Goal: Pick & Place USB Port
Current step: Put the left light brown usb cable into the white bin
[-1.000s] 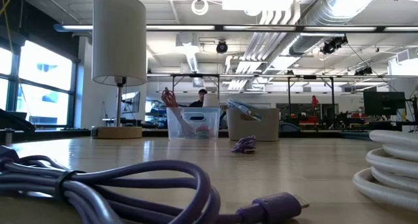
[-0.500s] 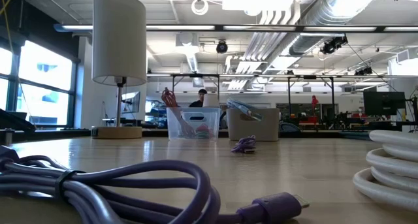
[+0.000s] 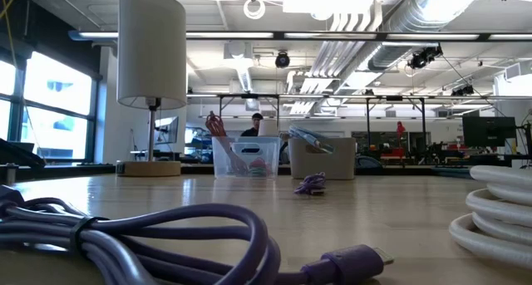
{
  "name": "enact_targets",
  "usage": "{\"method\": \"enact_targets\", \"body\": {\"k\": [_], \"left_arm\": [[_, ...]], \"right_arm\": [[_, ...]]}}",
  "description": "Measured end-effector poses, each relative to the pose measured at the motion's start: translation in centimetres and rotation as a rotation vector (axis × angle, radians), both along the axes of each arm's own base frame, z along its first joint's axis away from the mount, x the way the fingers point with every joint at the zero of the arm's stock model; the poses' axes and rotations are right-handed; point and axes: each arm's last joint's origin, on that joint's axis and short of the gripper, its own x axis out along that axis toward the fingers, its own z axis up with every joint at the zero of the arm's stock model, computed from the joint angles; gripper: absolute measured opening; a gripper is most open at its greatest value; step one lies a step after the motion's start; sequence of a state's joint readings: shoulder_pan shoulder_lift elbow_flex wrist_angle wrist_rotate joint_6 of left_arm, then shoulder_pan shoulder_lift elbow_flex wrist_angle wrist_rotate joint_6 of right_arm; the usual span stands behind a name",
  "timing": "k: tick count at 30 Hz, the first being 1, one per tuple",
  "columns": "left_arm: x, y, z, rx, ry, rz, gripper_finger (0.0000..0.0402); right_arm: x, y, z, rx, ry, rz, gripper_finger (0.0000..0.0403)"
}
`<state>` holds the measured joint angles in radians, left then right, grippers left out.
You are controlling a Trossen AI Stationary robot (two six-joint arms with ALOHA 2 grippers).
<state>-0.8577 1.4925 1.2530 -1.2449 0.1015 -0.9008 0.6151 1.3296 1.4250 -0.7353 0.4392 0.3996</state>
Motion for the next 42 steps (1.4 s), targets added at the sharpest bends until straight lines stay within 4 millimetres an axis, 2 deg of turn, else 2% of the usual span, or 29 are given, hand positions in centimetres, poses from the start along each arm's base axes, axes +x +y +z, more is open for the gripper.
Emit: {"method": "enact_targets", "body": {"k": [4,7,10,17,22,32,36,42], "left_arm": [[-0.1,0.3,-0.2,0.073,-0.004,0.053,0.0128],[0.0,0.2,-0.2,0.065,-0.018,0.027,0.0145],[0.0,0.2,-0.2,0.051,-0.019,-0.012,0.0183],[0.2,0.0,-0.1,0.041,-0.051,-0.034,0.0302],[0.6,-0.3,-0.1,0.027,-0.094,-0.004,0.0349],[2.3,-1.5,0.4,-0.025,-0.369,0.049,0.0363],[2.6,-1.8,0.4,-0.052,-0.39,0.07,0.0363],[2.7,-2.1,-0.6,-0.08,-0.265,0.401,0.0363]], "right_arm": [[0.0,-0.1,0.0,-0.011,-0.008,-0.018,0.0199],[0.0,-0.1,0.0,-0.007,-0.008,-0.021,0.0199],[0.0,-0.1,0.0,0.006,-0.007,-0.029,0.0199],[0.0,-0.1,0.0,0.027,-0.005,-0.043,0.0199],[0.0,-0.1,0.0,0.036,-0.005,-0.048,0.0199],[0.1,0.1,0.2,0.051,-0.023,-0.045,0.0199],[0.0,0.3,0.3,0.059,-0.033,-0.037,0.0199],[0.1,0.4,0.5,0.085,-0.044,-0.019,0.0199]]}}
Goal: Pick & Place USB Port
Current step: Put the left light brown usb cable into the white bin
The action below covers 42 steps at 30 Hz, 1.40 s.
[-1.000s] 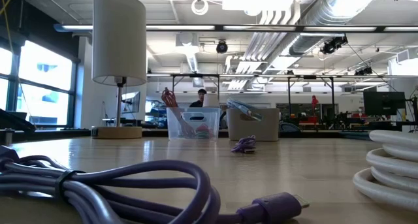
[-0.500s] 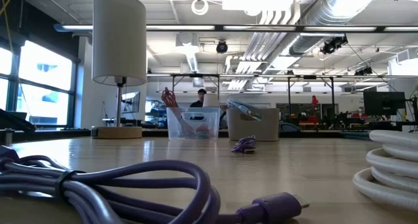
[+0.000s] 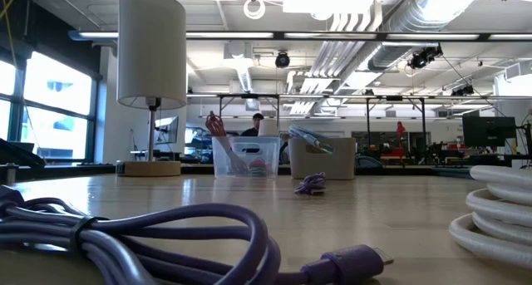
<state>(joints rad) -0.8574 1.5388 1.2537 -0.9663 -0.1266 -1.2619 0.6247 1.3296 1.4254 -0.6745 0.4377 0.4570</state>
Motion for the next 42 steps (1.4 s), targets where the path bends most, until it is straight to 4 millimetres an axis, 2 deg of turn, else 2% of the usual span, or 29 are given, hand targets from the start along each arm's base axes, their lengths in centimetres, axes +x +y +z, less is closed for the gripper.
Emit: {"method": "enact_targets", "body": {"k": [3,7,12,19,26,33,35,38,40,42], "left_arm": [[0.1,-0.2,-1.2,0.037,0.062,0.064,0.0363],[0.4,-0.6,-3.3,0.127,0.169,0.025,0.0363],[1.5,-1.1,-6.1,0.1,0.329,0.08,0.0363],[3.7,-2.6,-8.5,0.047,0.232,0.058,0.0363],[3.5,-2.5,-9.9,0.135,0.282,0.07,0.0363],[3.4,-2.1,-12.4,0.314,0.341,0.024,0.0354],[3.5,-2.3,-12.9,0.314,0.346,-0.004,0.0329],[3.6,-2.5,-13.3,0.299,0.353,-0.052,0.0252],[3.7,-2.6,-13.4,0.278,0.359,-0.077,0.0172],[3.8,-2.8,-13.4,0.266,0.353,-0.101,0.0071]], "right_arm": [[0.0,0.0,0.0,0.011,0.002,-0.006,0.0199],[0.0,0.0,0.0,0.013,0.003,-0.005,0.0199],[0.0,0.0,0.0,0.017,0.003,-0.007,0.0199],[0.0,0.0,0.0,0.059,0.005,-0.02,0.0199],[0.1,0.2,0.2,0.084,-0.012,-0.012,0.0199],[0.2,0.2,0.4,0.092,-0.025,-0.01,0.0199],[0.2,0.2,0.4,0.094,-0.028,-0.01,0.0199],[0.2,0.2,0.4,0.095,-0.029,-0.007,0.0199],[0.2,0.2,0.5,0.097,-0.033,-0.007,0.0199],[0.2,0.2,0.5,0.098,-0.034,-0.007,0.0199]]}}
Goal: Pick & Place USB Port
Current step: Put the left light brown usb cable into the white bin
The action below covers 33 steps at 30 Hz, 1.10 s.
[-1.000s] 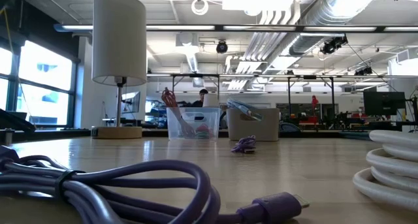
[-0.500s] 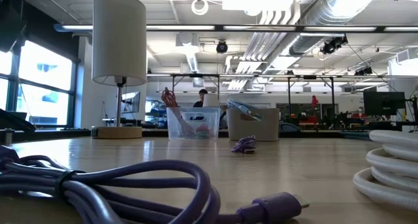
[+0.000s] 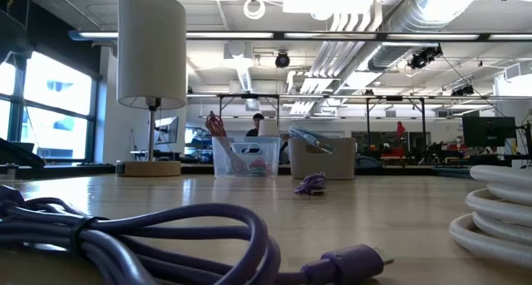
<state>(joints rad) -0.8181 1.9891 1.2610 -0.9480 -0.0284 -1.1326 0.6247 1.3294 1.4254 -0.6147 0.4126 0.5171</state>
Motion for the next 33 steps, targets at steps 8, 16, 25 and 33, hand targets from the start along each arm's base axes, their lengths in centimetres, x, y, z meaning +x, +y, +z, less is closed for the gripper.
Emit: {"method": "enact_targets", "body": {"k": [8,16,25,33], "left_arm": [[-0.3,0.3,0.4,-0.003,0.029,-0.16,0.0029],[-1.2,2.1,7.1,-0.063,-0.093,-0.168,0.0027],[-3.3,5.4,21.0,0.09,-0.931,-0.164,0.001],[-3.8,6.3,28.3,0.187,-1.391,-0.414,0.0009]], "right_arm": [[0.0,0.0,0.1,-0.009,-0.011,0.01,0.0199],[0.0,1.4,1.6,-0.105,-0.187,0.182,0.0199],[-0.3,1.7,1.7,-0.271,-0.242,0.255,0.0199],[0.6,1.0,3.4,-0.387,-0.426,0.236,0.0199]]}}
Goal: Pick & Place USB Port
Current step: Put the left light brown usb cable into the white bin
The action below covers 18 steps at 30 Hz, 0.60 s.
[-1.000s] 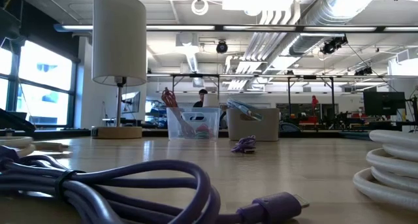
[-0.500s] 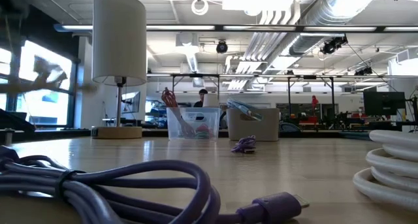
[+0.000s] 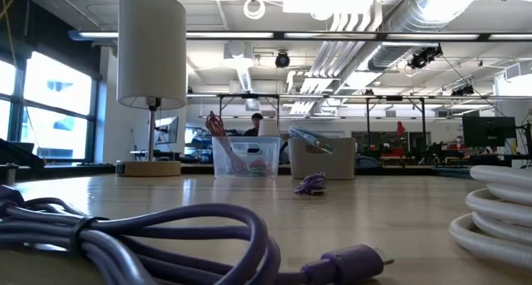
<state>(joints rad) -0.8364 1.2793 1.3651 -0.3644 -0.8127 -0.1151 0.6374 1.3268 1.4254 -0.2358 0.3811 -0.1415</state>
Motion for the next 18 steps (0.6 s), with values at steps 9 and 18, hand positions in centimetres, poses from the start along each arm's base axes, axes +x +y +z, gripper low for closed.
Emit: {"method": "enact_targets", "body": {"k": [9,18], "left_arm": [[2.1,-1.5,1.7,0.207,-0.242,-0.347,0.0009],[5.8,0.3,0.5,0.214,-0.216,-0.401,0.001]], "right_arm": [[1.6,-2.6,1.0,0.021,-0.1,-0.138,0.0209],[2.7,-4.3,1.2,0.129,-0.093,-0.047,0.0271]]}}
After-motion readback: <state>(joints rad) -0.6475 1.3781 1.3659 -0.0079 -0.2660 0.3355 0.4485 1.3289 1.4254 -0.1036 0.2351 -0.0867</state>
